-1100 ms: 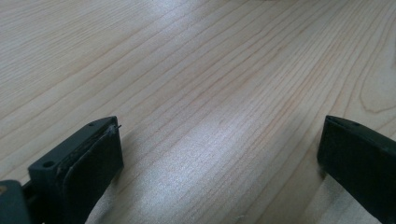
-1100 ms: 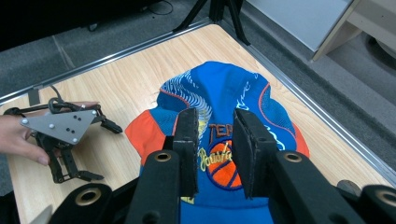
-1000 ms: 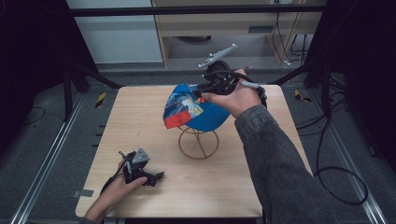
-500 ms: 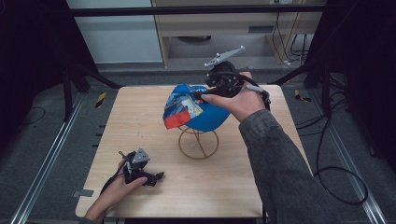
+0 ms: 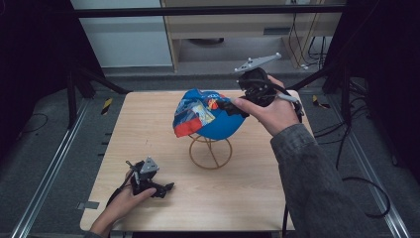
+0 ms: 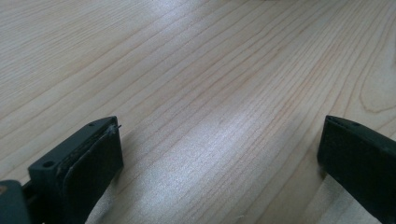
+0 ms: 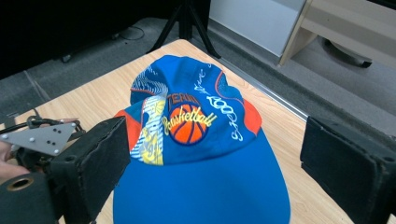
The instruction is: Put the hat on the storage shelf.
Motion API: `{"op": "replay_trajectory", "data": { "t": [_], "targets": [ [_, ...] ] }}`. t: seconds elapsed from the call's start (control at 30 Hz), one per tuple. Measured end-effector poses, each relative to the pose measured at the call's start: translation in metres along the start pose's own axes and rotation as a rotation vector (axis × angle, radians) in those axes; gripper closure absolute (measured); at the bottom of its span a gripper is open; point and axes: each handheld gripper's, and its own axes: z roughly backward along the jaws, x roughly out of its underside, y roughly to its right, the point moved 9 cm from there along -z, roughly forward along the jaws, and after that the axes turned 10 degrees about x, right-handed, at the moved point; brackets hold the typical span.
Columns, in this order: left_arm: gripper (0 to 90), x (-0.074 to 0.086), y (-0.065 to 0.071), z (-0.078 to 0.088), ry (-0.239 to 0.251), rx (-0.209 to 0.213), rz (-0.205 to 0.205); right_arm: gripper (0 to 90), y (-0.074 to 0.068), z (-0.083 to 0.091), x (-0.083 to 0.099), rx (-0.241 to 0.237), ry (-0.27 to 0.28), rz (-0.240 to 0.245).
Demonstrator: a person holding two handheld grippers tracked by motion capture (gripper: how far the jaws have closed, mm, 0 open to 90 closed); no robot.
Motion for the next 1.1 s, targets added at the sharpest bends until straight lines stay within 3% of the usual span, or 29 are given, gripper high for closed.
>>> {"op": "replay_trajectory", "data": {
  "t": [0.4,0.73,1.1],
  "targets": [
    [0.0,0.0,0.0,0.0,0.0,0.0,0.0,6.5,0.018,0.018,0.024,0.007,0.011,-0.024],
    [0.0,0.0,0.0,0.0,0.0,0.0,0.0,7.4,0.029,0.031,0.046,0.041,0.021,-0.05],
    [0.0,0.0,0.0,0.0,0.003,-0.001,-0.001,11.2,0.04,0.045,0.086,0.08,0.022,-0.071]
  ]
}}
